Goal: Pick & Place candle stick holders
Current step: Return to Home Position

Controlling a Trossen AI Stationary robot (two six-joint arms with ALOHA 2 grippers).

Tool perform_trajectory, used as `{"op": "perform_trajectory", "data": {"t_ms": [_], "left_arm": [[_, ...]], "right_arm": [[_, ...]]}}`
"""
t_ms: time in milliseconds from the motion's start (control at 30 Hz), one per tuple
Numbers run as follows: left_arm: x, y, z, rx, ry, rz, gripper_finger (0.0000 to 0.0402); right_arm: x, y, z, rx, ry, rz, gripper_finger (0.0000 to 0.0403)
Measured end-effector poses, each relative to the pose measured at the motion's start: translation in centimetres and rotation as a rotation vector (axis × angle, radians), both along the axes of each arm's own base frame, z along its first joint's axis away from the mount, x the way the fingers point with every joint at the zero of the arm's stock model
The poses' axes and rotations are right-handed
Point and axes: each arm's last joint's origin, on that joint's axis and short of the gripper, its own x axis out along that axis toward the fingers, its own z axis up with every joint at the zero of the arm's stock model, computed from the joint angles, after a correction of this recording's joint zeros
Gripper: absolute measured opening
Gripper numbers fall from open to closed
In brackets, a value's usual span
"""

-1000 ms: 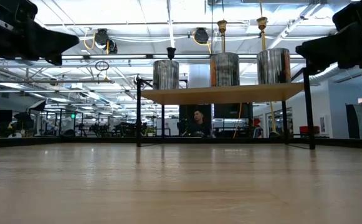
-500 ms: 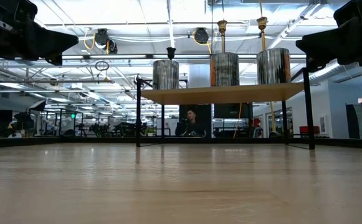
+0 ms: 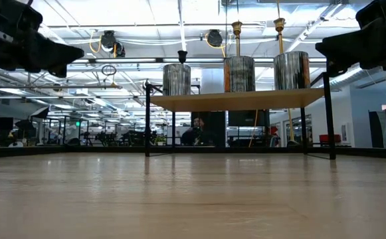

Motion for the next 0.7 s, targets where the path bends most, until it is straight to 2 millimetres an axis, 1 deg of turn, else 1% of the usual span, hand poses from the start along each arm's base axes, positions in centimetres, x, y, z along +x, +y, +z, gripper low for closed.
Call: {"op": "perform_trajectory", "data": {"t_ms": [100,167,233,467,700], "left_arm": [[0.0,0.0,0.2,-0.006,-0.023,-0.004,0.0026],[0.0,-0.1,0.7,0.024,-0.061,-0.025,0.0026],[0.0,-0.1,0.7,0.044,-0.062,-0.037,0.0026],[0.0,0.0,-0.3,0.024,0.038,-0.015,0.0026],[0.0,0.0,-0.6,0.003,0.072,0.003,0.0026]], "right_arm": [[0.0,0.0,0.0,0.000,0.000,0.000,0.0075],[0.0,0.0,0.0,-0.005,0.000,0.000,0.0075],[0.0,0.0,0.0,-0.020,-0.002,-0.002,0.0075],[0.0,0.0,0.0,-0.017,-0.002,-0.001,0.0075],[0.0,0.0,0.0,-0.016,-0.001,-0.001,0.0075]]}}
